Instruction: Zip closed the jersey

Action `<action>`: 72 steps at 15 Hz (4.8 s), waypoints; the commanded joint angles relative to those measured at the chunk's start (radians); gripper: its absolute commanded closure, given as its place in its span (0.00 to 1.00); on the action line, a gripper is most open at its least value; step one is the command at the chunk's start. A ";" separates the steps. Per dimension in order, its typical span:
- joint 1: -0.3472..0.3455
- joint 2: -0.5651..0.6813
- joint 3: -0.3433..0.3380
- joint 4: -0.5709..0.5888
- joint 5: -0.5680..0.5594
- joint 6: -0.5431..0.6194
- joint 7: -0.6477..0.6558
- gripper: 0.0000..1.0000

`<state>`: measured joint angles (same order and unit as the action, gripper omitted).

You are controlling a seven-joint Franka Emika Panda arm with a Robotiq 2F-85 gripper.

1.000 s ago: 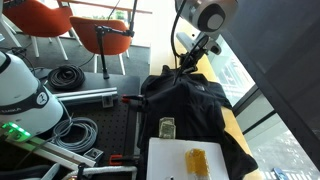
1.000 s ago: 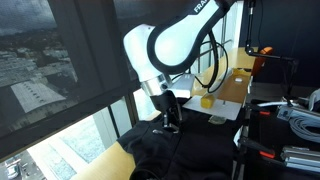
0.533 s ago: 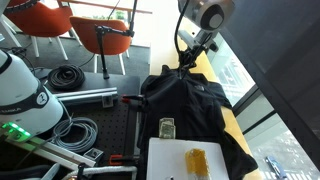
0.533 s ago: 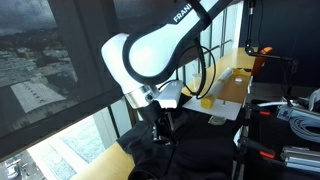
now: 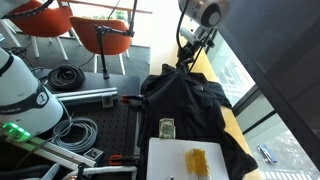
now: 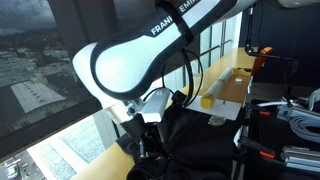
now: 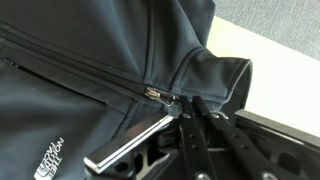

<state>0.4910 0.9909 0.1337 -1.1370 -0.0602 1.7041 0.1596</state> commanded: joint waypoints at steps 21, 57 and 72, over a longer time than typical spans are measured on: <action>0.125 0.307 0.002 0.579 0.001 -0.233 -0.002 0.67; 0.008 -0.533 -0.145 -0.570 -0.123 0.478 0.166 0.00; -0.284 -1.096 -0.079 -1.416 -0.083 0.879 0.056 0.00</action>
<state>0.2882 0.0419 0.0441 -2.3589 -0.2024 2.4692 0.3281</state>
